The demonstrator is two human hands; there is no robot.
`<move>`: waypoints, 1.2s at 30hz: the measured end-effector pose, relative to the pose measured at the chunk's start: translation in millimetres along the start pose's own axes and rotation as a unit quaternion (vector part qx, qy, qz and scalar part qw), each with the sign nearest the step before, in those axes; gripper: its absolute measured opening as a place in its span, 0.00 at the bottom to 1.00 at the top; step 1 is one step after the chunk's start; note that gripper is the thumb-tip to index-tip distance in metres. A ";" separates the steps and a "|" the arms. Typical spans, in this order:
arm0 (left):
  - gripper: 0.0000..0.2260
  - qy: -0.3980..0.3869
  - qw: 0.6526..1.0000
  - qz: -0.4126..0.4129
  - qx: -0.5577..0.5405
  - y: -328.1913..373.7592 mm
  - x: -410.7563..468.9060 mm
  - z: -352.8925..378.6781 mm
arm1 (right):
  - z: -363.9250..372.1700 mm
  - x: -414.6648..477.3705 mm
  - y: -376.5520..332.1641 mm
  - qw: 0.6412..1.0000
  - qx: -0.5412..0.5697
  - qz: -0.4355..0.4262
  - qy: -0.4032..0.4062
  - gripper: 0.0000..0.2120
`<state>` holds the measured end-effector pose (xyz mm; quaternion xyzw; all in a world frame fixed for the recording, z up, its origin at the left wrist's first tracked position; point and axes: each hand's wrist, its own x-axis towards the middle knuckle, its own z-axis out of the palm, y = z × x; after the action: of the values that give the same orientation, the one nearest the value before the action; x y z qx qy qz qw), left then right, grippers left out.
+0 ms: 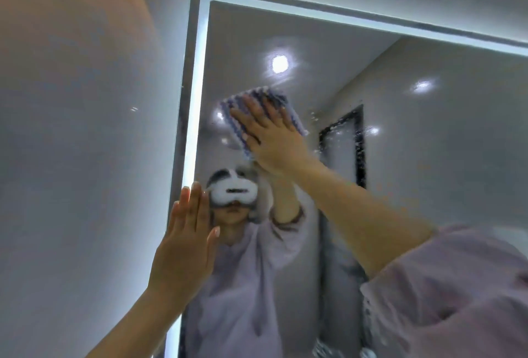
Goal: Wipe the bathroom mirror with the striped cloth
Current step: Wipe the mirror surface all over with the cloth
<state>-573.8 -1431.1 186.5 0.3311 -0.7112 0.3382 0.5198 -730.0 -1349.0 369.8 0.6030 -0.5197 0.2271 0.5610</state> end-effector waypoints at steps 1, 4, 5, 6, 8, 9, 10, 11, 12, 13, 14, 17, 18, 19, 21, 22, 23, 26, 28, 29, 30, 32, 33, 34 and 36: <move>0.27 -0.003 1.000 0.004 0.004 -0.8 -0.3 0.1 | -4.6 -1.2 19.5 0.998 -0.006 0.066 0.004 0.27; 0.27 -0.006 1.000 0.002 0.000 -2.0 -1.7 -0.3 | -14.7 -9.9 70.5 0.974 0.015 0.226 -0.029 0.27; 0.28 -0.006 1.000 -0.003 -0.007 -1.7 -1.9 -0.6 | -15.4 -11.5 75.9 0.966 0.045 0.252 -0.033 0.27; 0.28 -0.007 1.000 -0.008 -0.013 -1.3 -2.0 -0.2 | -13.0 -14.1 73.3 0.964 0.064 0.257 -0.033 0.27; 0.27 -0.005 1.000 -0.009 -0.021 -0.1 -2.5 0.9 | -0.4 -25.0 49.4 0.977 0.036 0.207 -0.023 0.29; 0.27 -0.003 1.000 -0.008 -0.024 -0.1 -2.0 1.1 | 7.0 -35.1 30.8 0.987 0.018 0.158 -0.014 0.29; 0.27 -0.001 1.000 -0.008 -0.025 0.0 -1.4 0.9 | 13.3 -49.6 9.4 0.994 0.012 0.105 -0.002 0.28; 0.27 0.001 1.000 -0.004 -0.024 -0.1 -0.8 0.5 | 19.5 -67.2 -11.5 0.999 0.015 0.050 0.005 0.27; 0.27 0.004 1.000 0.002 -0.019 -0.2 -0.7 -0.1 | 25.0 -85.4 -29.7 1.000 0.022 -0.006 0.004 0.26; 0.27 0.008 1.000 0.008 -0.012 0.0 -0.6 -0.8 | 28.1 -101.4 -42.9 0.998 0.027 -0.051 -0.010 0.25; 0.27 0.011 1.000 0.010 -0.008 0.6 -0.5 -1.6 | 31.8 -111.3 -47.0 0.996 0.027 -0.083 -0.025 0.24; 0.27 0.009 1.000 0.000 -0.012 2.5 -0.6 -2.5 | 31.1 -103.7 -23.9 0.993 0.004 -0.112 -0.033 0.23; 0.27 0.008 1.000 0.003 -0.010 2.2 -0.5 -2.4 | 28.4 -96.4 -9.7 0.995 -0.010 -0.092 -0.030 0.24; 0.27 0.005 1.000 0.010 -0.004 1.5 -0.6 -2.0 | 24.5 -88.6 7.7 0.997 -0.034 -0.057 -0.024 0.26; 0.27 0.001 1.000 0.021 0.006 0.4 -1.0 -1.4 | 16.5 -77.8 49.5 0.996 -0.055 0.062 -0.020 0.29; 0.27 0.001 1.000 0.020 0.002 0.0 -1.2 -1.0 | 11.3 -74.7 68.3 0.989 -0.044 0.142 -0.018 0.28; 0.27 0.000 1.000 0.018 -0.006 -0.4 -1.4 -0.8 | 5.0 -72.8 81.1 0.976 -0.020 0.214 -0.014 0.27; 0.27 -0.001 1.000 0.011 -0.023 -0.7 -1.4 -1.3 | 4.3 -67.6 75.6 0.951 0.060 0.302 -0.012 0.26; 0.27 0.001 1.000 0.011 -0.027 -0.9 -2.2 -0.1 | 14.7 -75.5 46.6 0.971 0.013 0.239 0.014 0.27; 0.27 0.003 0.999 0.010 -0.031 -1.0 -2.7 0.4 | 20.4 -85.2 29.3 0.982 -0.009 0.187 0.023 0.28; 0.27 0.005 0.999 0.009 -0.035 -1.4 -2.5 0.5 | 26.6 -99.8 12.1 0.991 -0.016 0.133 0.029 0.28; 0.28 0.006 0.999 0.011 -0.039 -2.3 -1.9 0.6 | 37.1 -139.8 -22.2 0.999 -0.006 0.030 0.015 0.28; 0.28 0.005 0.999 0.016 -0.037 -2.3 -1.8 0.2 | 41.0 -160.9 -35.9 1.000 -0.004 -0.014 -0.003 0.27; 0.28 0.005 0.999 0.020 -0.031 -2.3 -1.6 -0.4 | 44.1 -178.8 -43.4 0.998 -0.006 -0.057 -0.016 0.26; 0.28 -0.002 1.000 0.023 -0.011 -2.3 -1.2 -2.0 | 45.7 -194.1 -33.0 0.992 -0.020 -0.120 -0.023 0.25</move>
<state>-570.6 -1430.5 186.1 0.3097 -0.7234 0.3417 0.5139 -784.2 -1324.1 176.7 0.6546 -0.4610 0.1337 0.5841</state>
